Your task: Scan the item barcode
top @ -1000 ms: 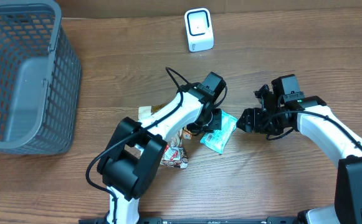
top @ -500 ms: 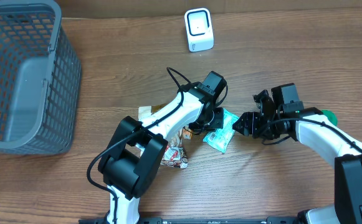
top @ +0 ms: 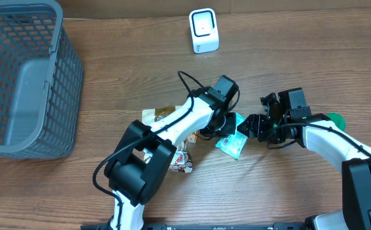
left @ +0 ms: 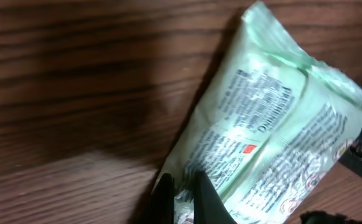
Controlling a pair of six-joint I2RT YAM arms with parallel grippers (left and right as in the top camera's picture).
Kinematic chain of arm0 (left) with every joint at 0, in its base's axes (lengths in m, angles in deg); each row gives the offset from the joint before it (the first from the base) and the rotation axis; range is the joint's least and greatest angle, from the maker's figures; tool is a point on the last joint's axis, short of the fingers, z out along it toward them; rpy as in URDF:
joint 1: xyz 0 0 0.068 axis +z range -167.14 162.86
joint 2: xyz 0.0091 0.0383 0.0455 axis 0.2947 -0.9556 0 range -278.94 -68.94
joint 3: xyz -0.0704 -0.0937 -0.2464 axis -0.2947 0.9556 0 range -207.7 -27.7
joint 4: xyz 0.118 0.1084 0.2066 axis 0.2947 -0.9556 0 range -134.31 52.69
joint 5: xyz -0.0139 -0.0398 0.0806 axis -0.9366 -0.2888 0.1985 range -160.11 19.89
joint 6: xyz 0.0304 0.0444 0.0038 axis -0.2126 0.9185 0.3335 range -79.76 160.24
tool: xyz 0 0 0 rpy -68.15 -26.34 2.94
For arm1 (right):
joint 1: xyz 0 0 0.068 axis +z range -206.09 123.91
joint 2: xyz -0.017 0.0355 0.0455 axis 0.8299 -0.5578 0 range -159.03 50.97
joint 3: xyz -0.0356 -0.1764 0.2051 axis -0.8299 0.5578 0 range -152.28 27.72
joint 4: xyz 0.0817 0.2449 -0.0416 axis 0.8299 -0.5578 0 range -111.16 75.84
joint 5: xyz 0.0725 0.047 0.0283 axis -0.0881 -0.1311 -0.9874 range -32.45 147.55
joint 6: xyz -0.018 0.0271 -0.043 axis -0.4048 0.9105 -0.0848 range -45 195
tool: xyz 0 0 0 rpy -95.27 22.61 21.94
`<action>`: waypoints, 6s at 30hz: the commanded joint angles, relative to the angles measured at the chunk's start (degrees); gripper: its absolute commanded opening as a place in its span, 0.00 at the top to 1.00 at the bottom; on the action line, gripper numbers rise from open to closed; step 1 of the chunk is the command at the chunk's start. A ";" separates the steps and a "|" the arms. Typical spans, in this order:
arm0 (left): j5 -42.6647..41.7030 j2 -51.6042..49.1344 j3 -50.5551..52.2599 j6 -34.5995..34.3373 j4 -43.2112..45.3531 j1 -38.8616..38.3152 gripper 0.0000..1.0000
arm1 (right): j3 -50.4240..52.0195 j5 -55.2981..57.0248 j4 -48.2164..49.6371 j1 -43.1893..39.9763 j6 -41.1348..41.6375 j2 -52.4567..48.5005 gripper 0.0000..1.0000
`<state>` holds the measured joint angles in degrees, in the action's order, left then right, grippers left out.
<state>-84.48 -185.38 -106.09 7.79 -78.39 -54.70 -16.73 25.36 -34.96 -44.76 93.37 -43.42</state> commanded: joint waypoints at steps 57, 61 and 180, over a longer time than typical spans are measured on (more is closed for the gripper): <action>-3.34 -0.96 2.08 2.69 -6.73 0.22 0.92 | 1.33 8.59 2.58 0.15 -0.76 -0.26 0.24; -1.70 -0.74 -3.26 3.02 -12.57 1.07 0.96 | 1.33 8.59 2.58 0.15 -0.79 -0.26 0.24; 4.48 -0.50 1.03 0.11 0.20 1.86 0.71 | -6.49 -0.57 -4.66 -2.10 -6.49 -9.79 0.50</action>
<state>-81.88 -185.69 -106.04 8.77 -78.35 -52.41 -24.24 26.22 -39.07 -47.10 86.94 -51.66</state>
